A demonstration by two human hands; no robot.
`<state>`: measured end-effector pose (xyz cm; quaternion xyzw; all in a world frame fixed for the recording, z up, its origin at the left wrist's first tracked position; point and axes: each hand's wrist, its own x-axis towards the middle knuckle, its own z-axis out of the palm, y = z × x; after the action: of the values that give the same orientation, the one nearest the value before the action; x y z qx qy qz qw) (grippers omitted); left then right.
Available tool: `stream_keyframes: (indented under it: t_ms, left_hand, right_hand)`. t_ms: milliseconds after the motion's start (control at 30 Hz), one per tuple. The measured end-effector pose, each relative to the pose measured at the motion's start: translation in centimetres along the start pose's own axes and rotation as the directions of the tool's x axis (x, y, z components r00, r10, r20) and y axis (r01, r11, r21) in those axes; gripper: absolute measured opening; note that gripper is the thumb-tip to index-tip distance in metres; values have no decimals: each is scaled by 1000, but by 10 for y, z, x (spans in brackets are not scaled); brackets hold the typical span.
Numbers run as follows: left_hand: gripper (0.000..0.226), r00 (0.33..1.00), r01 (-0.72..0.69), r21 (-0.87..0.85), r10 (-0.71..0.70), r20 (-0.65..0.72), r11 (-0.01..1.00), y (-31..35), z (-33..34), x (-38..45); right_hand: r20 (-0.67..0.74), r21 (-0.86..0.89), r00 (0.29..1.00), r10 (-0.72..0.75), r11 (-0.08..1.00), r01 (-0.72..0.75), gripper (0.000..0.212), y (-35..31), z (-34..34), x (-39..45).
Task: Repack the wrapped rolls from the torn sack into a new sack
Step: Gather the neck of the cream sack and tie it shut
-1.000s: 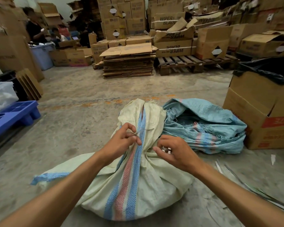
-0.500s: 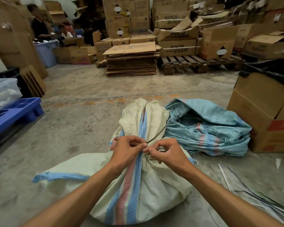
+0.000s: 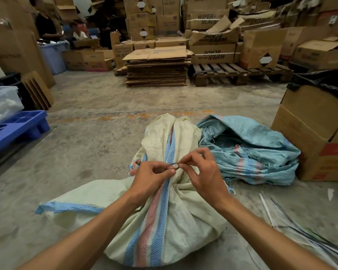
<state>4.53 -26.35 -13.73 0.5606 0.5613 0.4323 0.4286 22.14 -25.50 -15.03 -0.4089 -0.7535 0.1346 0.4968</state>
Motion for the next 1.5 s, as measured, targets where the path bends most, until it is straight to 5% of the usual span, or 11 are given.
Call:
stream_keyframes:
  t_ms: [67,367,533,633,733,867,1067,1200,1400,1500]
  left_hand:
    - [11,999,-19,-27,20,33,999,1,0,-2]
    - [9,981,-193,-7,194,30,981,2,-6,-4]
    - [24,924,-376,118,382,-28,919,2,-13,-5]
    - [36,839,-525,325,543,40,787,1,-19,-2]
    - [31,697,-657,545,695,175,521,-6,-29,7]
    - [22,679,-626,692,687,258,358,-12,-35,9]
    - [36,823,-564,582,458,336,586,-10,-40,3]
    - [47,853,-522,615,344,393,591,-9,-43,4]
    - [38,863,-496,524,327,385,692,-5,-55,3]
    - [5,901,-406,411,282,331,816,-1,-69,1]
  right_hand:
    - [3,-65,1000,-27,998,28,5,4,3,4]
    - [133,226,943,304,917,-328,15,2,9,11]
    - [149,21,937,315,947,-321,15,3,13,16]
    - [256,-136,928,271,960,-243,13,3,15,21]
    - [411,-203,864,293,953,-227,11,0,9,30]
    - [660,-209,694,289,957,-199,7,1,0,44]
    - [706,-16,680,195,965,-261,3,5,-2,44]
    - [653,35,731,199,956,-291,3,13,0,38]
    - [595,97,782,185,949,-299,12,9,7,29]
    - [516,156,837,184,940,-304,10,5,7,24]
